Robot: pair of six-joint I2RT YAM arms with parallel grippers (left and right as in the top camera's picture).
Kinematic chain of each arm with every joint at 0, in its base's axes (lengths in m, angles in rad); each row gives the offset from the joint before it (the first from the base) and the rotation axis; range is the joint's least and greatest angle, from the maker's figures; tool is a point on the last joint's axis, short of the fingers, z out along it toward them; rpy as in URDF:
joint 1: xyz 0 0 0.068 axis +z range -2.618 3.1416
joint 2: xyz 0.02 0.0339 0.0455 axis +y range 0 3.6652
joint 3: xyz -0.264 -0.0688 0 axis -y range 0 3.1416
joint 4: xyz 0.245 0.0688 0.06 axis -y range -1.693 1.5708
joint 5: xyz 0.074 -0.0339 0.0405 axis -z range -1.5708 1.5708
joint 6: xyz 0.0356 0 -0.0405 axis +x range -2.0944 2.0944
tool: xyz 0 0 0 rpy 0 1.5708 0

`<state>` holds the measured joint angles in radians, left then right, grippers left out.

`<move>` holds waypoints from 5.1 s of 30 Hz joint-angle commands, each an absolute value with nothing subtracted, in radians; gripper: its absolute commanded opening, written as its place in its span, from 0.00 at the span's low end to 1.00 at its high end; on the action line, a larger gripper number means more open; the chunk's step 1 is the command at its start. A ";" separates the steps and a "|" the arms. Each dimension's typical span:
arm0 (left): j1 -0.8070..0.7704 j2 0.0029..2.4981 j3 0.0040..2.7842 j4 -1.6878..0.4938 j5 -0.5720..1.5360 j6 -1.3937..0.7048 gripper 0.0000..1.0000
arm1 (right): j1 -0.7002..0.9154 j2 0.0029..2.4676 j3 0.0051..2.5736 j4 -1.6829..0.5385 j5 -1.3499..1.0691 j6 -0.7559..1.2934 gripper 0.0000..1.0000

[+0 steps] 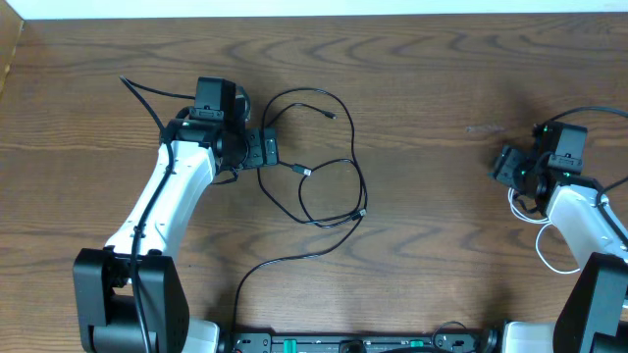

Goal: Untangle cables

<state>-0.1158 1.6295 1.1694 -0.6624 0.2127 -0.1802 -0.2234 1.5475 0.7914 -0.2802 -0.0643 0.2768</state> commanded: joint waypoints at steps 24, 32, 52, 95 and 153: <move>-0.112 1.633 1.176 -0.666 0.224 -0.181 0.98 | -0.271 1.944 0.792 -0.126 0.103 0.321 0.09; -0.112 1.633 1.176 -0.666 0.224 -0.181 0.98 | -0.298 2.073 0.793 -0.028 0.060 0.321 0.39; -0.112 1.633 1.176 -0.666 0.224 -0.181 0.98 | -0.297 1.589 0.908 -0.453 0.132 0.298 0.99; -0.112 1.633 1.176 -0.666 0.224 -0.181 0.98 | -0.407 1.630 0.861 -0.659 0.292 0.659 0.43; -0.112 1.633 1.176 -0.666 0.224 -0.181 0.98 | -0.400 1.739 0.923 -0.382 -0.028 0.331 0.55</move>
<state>-0.1158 1.6295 1.1694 -0.6624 0.2127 -0.1802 -0.4213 1.7596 0.9318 -0.3771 -0.0456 0.3325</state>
